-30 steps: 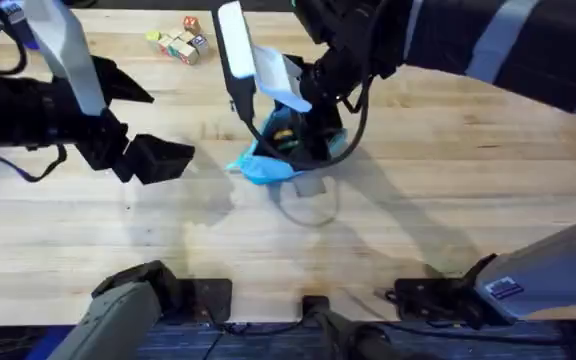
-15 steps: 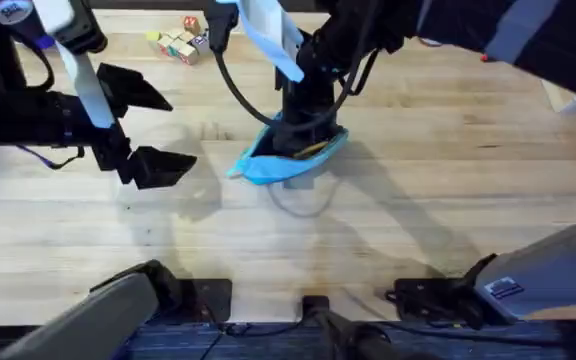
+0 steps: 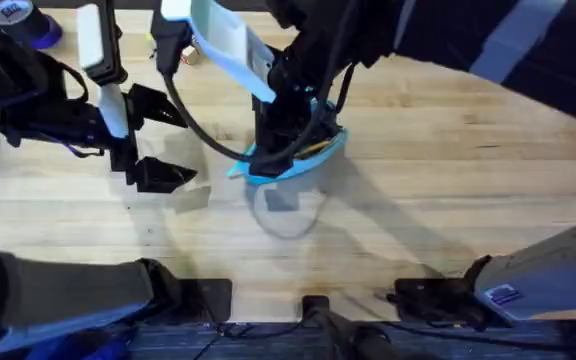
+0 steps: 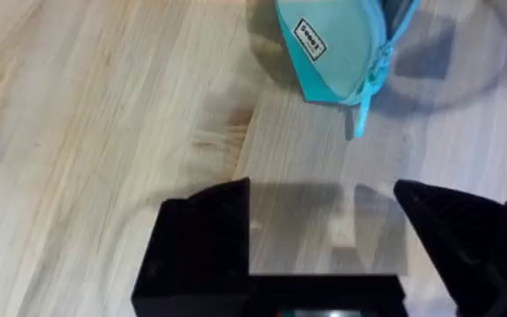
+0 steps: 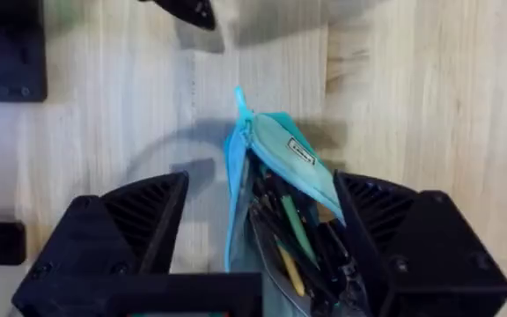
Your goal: Unzip the bag, pick up the pens from the table one at a time and place them inside, then zip the bag closed.
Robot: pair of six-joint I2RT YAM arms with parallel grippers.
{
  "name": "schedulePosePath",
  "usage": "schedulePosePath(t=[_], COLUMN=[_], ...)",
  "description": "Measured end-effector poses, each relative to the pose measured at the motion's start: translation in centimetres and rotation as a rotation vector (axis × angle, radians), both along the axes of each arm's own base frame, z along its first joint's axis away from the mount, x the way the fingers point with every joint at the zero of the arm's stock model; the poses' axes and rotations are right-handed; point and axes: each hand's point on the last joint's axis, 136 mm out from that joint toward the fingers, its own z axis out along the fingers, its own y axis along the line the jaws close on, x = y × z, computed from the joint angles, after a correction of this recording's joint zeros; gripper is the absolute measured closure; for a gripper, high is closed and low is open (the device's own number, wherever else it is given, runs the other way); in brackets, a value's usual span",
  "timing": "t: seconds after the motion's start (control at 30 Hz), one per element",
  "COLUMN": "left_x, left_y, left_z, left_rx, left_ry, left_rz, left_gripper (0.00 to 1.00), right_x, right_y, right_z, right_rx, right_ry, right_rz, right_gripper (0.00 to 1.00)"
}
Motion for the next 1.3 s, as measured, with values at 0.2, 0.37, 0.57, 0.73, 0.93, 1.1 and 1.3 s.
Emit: schedulePosePath(t=[0.2, 0.37, 0.57, 0.73, 0.93, 1.1, 1.3], left_x=[0.1, 0.1, 0.2, 0.2, 0.2, 0.2, 0.2], left_y=[0.1, 0.1, 0.1, 0.1, 0.1, 0.1, 0.1], left_z=[-1.5, -2.2, -2.2, -2.2, -2.2, -2.2, -2.2], left_rx=[-0.024, -0.036, -0.036, -0.036, -0.036, -0.036, -0.036], left_ry=[0.046, 0.070, 0.068, 0.069, 0.069, 0.069, 0.069], left_rz=[-0.008, -0.010, -0.010, -0.010, -0.010, -0.010, -0.010], left_gripper=[0.006, 0.007, 0.007, 0.008, 0.008, 0.008, 0.008], right_x=[-1.0, -2.5, -3.2, -3.3, -3.3, -3.2, -2.6], right_y=[0.7, 1.7, 2.2, 2.2, 2.2, 2.2, 2.9], right_z=[0.0, 0.0, 0.0, 0.0, 0.0, 0.0, 0.2], right_rx=[-0.001, -0.001, -0.001, -0.004, -0.003, -0.003, 0.033], right_ry=[0.001, 0.001, 0.001, 0.006, 0.014, 0.014, 0.000], right_rz=[0.028, 0.071, 0.092, 0.087, 0.073, 0.072, 0.045], right_gripper=[0.005, 0.005, 0.005, 0.005, 0.005, 0.005, 0.005])
